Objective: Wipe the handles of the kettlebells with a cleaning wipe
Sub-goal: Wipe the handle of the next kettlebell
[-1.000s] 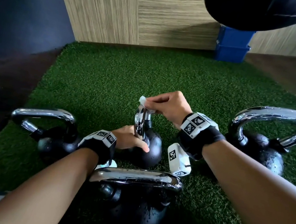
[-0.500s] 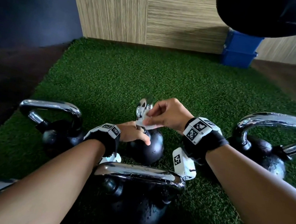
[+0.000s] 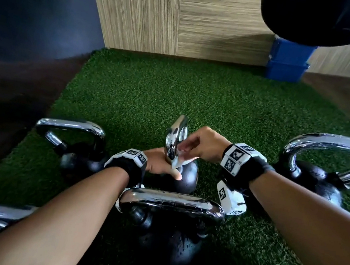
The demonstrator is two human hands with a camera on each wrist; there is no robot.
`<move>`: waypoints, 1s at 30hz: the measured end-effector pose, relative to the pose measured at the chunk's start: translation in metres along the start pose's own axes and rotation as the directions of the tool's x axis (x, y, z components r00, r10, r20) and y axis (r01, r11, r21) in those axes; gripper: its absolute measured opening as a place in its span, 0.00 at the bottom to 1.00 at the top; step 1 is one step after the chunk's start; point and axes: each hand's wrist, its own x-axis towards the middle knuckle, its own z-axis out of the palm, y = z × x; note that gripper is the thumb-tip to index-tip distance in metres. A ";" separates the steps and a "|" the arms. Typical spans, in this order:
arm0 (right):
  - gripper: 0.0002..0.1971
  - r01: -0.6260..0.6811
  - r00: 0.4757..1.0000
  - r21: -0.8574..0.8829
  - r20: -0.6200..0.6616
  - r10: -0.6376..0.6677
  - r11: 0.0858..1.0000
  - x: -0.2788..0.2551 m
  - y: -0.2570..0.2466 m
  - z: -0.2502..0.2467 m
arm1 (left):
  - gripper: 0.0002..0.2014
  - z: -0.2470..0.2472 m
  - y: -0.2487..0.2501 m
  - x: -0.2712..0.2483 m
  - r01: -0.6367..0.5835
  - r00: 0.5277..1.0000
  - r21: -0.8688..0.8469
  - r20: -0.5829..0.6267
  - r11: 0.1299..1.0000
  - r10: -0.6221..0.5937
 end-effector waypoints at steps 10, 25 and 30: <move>0.06 -0.066 0.975 0.021 0.214 0.060 0.998 -0.014 0.000 0.010 | 0.13 0.006 -0.005 -0.010 -0.061 0.998 0.009 -0.017 0.998 0.061; 0.05 -0.086 0.990 0.232 0.127 0.057 0.969 -0.008 0.013 0.019 | 0.14 0.011 0.001 -0.014 -0.076 0.997 0.119 -0.009 0.990 0.078; 0.12 -0.099 0.976 0.263 0.212 0.043 0.960 -0.008 0.006 0.016 | 0.17 0.016 -0.005 -0.011 -0.020 0.999 0.183 -0.020 0.983 0.024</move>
